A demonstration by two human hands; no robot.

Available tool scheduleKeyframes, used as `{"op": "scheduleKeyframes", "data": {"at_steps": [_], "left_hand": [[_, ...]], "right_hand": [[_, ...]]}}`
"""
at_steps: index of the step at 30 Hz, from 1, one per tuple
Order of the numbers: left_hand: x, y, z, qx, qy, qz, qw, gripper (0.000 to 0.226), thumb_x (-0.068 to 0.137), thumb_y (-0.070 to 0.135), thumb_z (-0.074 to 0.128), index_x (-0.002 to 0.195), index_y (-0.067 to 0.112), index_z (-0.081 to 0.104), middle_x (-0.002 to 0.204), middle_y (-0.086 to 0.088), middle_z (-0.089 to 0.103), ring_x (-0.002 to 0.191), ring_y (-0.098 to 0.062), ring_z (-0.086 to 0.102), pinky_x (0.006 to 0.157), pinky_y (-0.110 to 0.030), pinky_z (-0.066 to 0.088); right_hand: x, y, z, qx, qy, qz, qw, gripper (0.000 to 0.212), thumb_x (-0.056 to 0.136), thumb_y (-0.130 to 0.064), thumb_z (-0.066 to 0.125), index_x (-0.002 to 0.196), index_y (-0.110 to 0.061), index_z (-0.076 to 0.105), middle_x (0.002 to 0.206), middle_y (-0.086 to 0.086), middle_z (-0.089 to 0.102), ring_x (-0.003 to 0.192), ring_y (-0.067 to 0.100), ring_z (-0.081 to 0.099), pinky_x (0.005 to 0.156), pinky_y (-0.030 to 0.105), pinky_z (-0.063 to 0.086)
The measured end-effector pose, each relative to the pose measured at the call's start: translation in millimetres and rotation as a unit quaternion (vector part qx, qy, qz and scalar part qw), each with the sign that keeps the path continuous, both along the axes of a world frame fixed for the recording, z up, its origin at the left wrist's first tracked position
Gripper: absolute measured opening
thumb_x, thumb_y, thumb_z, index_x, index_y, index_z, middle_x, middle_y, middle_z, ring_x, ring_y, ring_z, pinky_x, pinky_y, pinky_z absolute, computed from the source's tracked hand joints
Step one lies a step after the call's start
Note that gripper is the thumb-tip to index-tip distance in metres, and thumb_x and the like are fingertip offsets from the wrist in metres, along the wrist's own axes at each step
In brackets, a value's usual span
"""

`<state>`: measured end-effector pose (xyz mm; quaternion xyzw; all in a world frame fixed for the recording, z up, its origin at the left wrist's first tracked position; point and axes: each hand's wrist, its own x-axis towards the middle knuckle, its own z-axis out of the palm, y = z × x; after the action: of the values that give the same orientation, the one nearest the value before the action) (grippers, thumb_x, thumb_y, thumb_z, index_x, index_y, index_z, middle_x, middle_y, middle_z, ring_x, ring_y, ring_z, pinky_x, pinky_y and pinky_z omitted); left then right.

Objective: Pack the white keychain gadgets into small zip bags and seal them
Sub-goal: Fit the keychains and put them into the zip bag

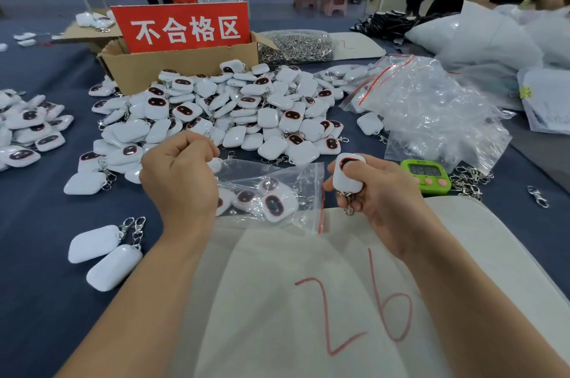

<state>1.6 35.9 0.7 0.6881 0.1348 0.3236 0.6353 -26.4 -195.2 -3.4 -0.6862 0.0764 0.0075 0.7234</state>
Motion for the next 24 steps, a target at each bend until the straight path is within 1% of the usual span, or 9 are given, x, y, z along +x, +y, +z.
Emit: {"op": "scheduleKeyframes", "data": {"at_steps": [4,7,9,13,16,18,19,22,24], "left_hand": [[-0.4,-2.8,1.1,0.01,0.009,-0.002,1.0,0.018,0.06,0.012,0.052,0.059,0.018,0.069,0.055,-0.014,0.05,0.052,-0.014,0.036,0.057,-0.03,0.028],[-1.0,-4.4,-0.2,0.022,0.008,-0.011,1.0,0.018,0.06,0.015,0.052,0.059,0.019,0.069,0.045,0.003,0.044,0.052,-0.016,0.036,0.056,-0.039,0.033],[-0.5,-5.8,-2.2,0.022,0.009,-0.014,1.0,0.019,0.059,0.016,0.052,0.06,0.02,0.07,0.045,0.006,0.043,0.052,-0.018,0.036,0.054,-0.047,0.037],[0.3,-8.2,-3.8,0.038,0.005,-0.016,0.999,0.019,0.058,0.016,0.051,0.059,0.021,0.069,0.041,0.007,0.039,0.048,-0.017,0.034,0.053,-0.046,0.036],[-1.4,-13.1,-4.8,0.052,0.008,-0.027,0.998,0.019,0.059,0.015,0.052,0.057,0.023,0.069,0.041,0.007,0.042,0.045,-0.01,0.035,0.053,-0.028,0.032],[-4.4,-19.3,-4.9,0.073,0.013,-0.046,0.996,0.02,0.061,0.013,0.053,0.057,0.024,0.069,0.045,0.008,0.052,0.048,-0.006,0.043,0.05,-0.021,0.035],[-6.1,-22.5,-4.7,0.09,0.014,-0.057,0.994,0.02,0.063,0.013,0.054,0.058,0.025,0.069,0.049,0.007,0.056,0.052,-0.007,0.047,0.052,-0.022,0.038],[-14.2,-33.7,-5.2,0.182,0.016,-0.08,0.98,0.015,0.067,0.017,0.056,0.066,0.023,0.069,0.055,0.004,0.061,0.058,-0.016,0.055,0.059,-0.039,0.046],[-21.6,-40.8,-5.8,0.24,0.008,-0.09,0.966,0.015,0.07,0.017,0.056,0.065,0.023,0.069,0.058,0.008,0.062,0.06,-0.012,0.058,0.061,-0.04,0.046]], "right_hand": [[-1.2,1.0,-0.5,-0.025,-0.008,-0.006,1.0,0.026,0.097,-0.008,0.05,0.08,-0.008,0.07,0.07,0.012,0.069,0.054,0.022,0.044,0.048,0.028,0.032],[-2.2,1.7,-1.9,-0.036,-0.024,-0.006,0.999,0.026,0.095,-0.007,0.051,0.076,-0.009,0.069,0.065,0.011,0.064,0.051,0.02,0.041,0.045,0.024,0.033],[-1.9,0.1,-3.1,-0.039,-0.035,0.006,0.999,0.026,0.095,-0.008,0.051,0.077,-0.01,0.069,0.066,0.011,0.064,0.051,0.019,0.042,0.047,0.024,0.034],[0.1,-3.6,-5.6,-0.038,-0.044,0.07,0.996,0.02,0.081,-0.014,0.055,0.08,-0.017,0.075,0.078,0.011,0.073,0.055,0.017,0.047,0.049,0.025,0.038],[3.5,-7.5,-8.3,-0.039,-0.047,0.104,0.993,0.022,0.077,-0.011,0.056,0.089,-0.014,0.074,0.087,0.013,0.075,0.061,0.018,0.05,0.053,0.027,0.039],[3.3,-6.8,-9.5,-0.04,-0.061,0.136,0.988,0.019,0.084,-0.011,0.058,0.091,-0.017,0.074,0.09,0.012,0.075,0.064,0.017,0.051,0.054,0.026,0.039],[2.8,-5.5,-9.7,-0.041,-0.067,0.143,0.987,0.019,0.086,-0.01,0.057,0.09,-0.019,0.074,0.09,0.012,0.075,0.063,0.017,0.051,0.054,0.026,0.038],[0.9,-4.1,-8.6,-0.042,-0.08,0.133,0.987,0.017,0.087,-0.008,0.057,0.089,-0.019,0.07,0.088,0.013,0.075,0.061,0.017,0.05,0.053,0.022,0.039],[-0.9,-4.5,-6.4,-0.05,-0.078,0.14,0.986,0.015,0.089,-0.007,0.056,0.094,-0.015,0.068,0.089,0.011,0.075,0.062,0.016,0.05,0.053,0.019,0.04]]}}
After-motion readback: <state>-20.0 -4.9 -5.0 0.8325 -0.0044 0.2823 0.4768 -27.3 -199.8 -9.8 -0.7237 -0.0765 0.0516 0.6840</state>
